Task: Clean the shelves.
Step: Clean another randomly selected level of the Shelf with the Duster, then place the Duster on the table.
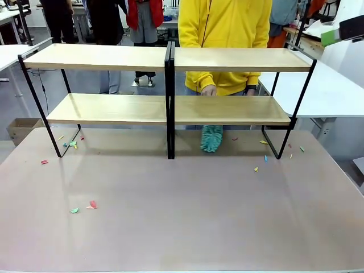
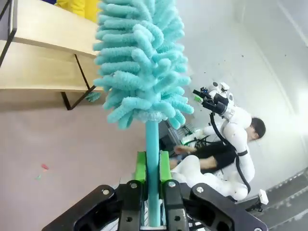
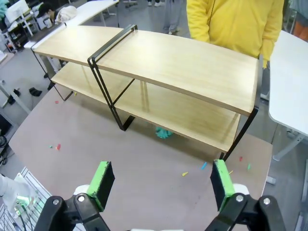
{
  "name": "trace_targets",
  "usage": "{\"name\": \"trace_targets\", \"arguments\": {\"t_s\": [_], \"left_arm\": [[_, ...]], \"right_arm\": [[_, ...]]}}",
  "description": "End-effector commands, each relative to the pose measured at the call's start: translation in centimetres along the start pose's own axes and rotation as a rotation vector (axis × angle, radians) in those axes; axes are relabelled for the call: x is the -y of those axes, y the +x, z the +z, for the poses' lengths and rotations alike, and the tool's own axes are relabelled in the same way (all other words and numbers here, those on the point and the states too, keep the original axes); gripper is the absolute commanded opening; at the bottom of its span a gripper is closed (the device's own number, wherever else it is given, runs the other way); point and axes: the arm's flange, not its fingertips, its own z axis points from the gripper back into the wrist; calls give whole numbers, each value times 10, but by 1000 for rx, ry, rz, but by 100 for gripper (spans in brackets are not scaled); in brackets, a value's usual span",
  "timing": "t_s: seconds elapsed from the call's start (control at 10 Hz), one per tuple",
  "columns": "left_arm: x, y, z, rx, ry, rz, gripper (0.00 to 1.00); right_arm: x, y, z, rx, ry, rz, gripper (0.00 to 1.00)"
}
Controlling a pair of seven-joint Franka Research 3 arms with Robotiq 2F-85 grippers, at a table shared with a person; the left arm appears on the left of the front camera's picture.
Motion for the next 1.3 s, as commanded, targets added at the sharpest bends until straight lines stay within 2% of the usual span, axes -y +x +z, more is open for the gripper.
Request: {"name": "trace_targets", "arguments": {"t_s": [0.0,1.1,1.2], "left_arm": [[21,-5,-13,-39,-49,-107,12],[21,-5,-13,-39,-49,-107,12],[17,-8,-11,-53,-21,-75,12]], "right_arm": [[2,0,1,3,3,15,100],[2,0,1,3,3,15,100],[0,0,0,0,0,0,100]]}}
